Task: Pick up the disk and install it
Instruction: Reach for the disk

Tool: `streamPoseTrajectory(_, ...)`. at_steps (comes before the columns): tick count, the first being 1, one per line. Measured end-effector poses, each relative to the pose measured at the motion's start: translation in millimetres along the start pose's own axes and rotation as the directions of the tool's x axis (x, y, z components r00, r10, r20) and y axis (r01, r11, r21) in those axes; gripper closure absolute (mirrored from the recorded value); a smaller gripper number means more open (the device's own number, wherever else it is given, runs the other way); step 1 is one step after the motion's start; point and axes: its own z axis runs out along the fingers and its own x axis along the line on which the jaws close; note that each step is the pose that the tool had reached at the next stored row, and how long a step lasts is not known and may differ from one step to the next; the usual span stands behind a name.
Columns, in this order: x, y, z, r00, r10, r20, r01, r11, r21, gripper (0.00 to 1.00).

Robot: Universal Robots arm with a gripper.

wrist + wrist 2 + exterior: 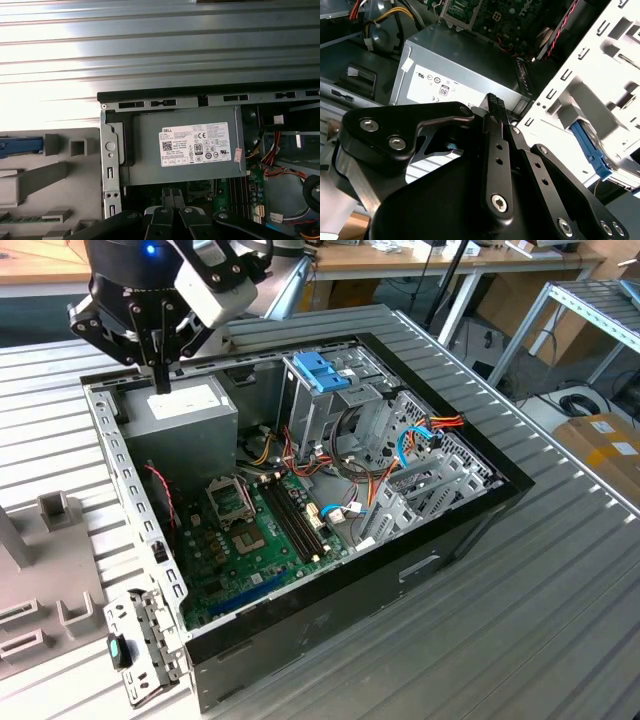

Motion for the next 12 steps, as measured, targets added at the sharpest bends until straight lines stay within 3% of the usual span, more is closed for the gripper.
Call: streamPoseTrajectory(12, 6.2, -0.5, -0.2, 1.0, 0.0, 0.0, 0.0, 1.0, 0.0, 0.89)
